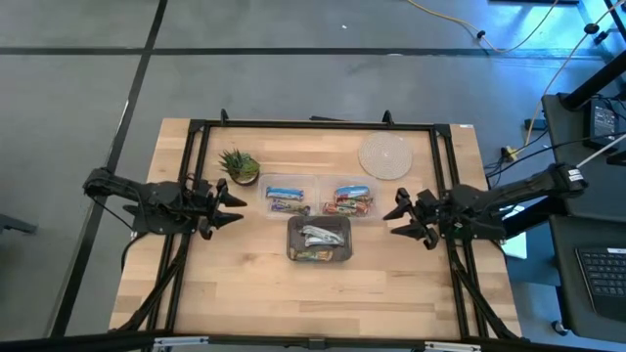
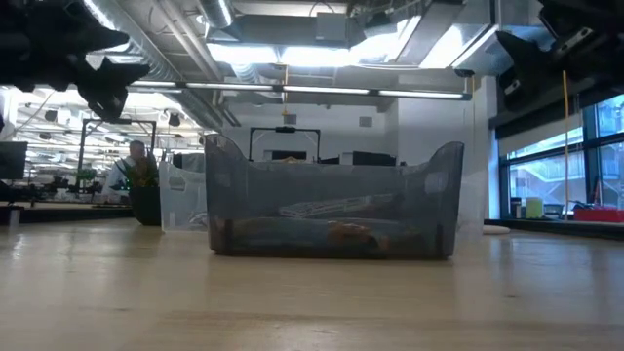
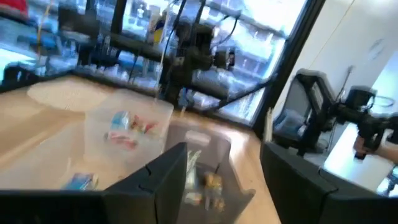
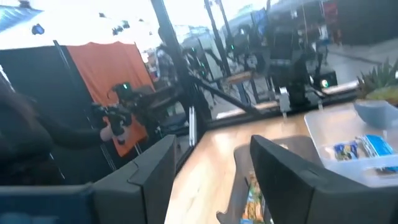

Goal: Pick and place Granola Bars by type
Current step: Return to Home Position

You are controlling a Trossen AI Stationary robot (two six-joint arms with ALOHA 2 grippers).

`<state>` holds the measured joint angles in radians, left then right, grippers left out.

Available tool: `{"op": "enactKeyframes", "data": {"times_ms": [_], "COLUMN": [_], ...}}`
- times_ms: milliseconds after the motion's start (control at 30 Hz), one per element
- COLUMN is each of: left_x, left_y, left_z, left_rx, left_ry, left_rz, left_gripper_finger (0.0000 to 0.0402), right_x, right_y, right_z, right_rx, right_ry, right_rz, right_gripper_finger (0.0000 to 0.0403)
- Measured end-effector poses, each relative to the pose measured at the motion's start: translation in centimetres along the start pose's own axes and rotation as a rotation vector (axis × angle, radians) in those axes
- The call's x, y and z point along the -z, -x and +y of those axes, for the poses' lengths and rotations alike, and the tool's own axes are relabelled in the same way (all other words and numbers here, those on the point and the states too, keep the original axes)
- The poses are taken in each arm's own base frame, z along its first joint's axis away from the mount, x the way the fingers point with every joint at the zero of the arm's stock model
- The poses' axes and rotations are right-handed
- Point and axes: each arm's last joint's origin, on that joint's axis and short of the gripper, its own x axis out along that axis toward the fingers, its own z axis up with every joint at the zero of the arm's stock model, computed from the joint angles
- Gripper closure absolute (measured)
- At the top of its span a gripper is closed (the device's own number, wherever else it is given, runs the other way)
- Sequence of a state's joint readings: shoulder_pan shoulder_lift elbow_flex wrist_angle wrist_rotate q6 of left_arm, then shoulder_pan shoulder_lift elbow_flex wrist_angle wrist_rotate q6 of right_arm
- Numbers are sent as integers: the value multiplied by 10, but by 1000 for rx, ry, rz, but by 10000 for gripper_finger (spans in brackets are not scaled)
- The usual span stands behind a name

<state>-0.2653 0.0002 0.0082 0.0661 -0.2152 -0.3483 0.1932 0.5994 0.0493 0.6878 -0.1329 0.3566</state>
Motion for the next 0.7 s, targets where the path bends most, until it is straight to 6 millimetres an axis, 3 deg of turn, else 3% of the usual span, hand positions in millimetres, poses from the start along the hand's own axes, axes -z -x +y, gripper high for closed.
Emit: {"op": "enactKeyframes", "data": {"times_ms": [267,700], "left_x": [2,2], "left_y": [0,0], "left_z": [1,1], "left_rx": [-7,-19], "left_ry": [3,-87], "left_rz": [18,15], "left_gripper_finger": [206,206], "right_x": [6,-4], "right_y": [5,18], "right_z": [-2,-18], "right_rx": [-3,136], "right_ry": [67,127], "right_rz": [-33,-78], "right_gripper_finger": [192,192]}}
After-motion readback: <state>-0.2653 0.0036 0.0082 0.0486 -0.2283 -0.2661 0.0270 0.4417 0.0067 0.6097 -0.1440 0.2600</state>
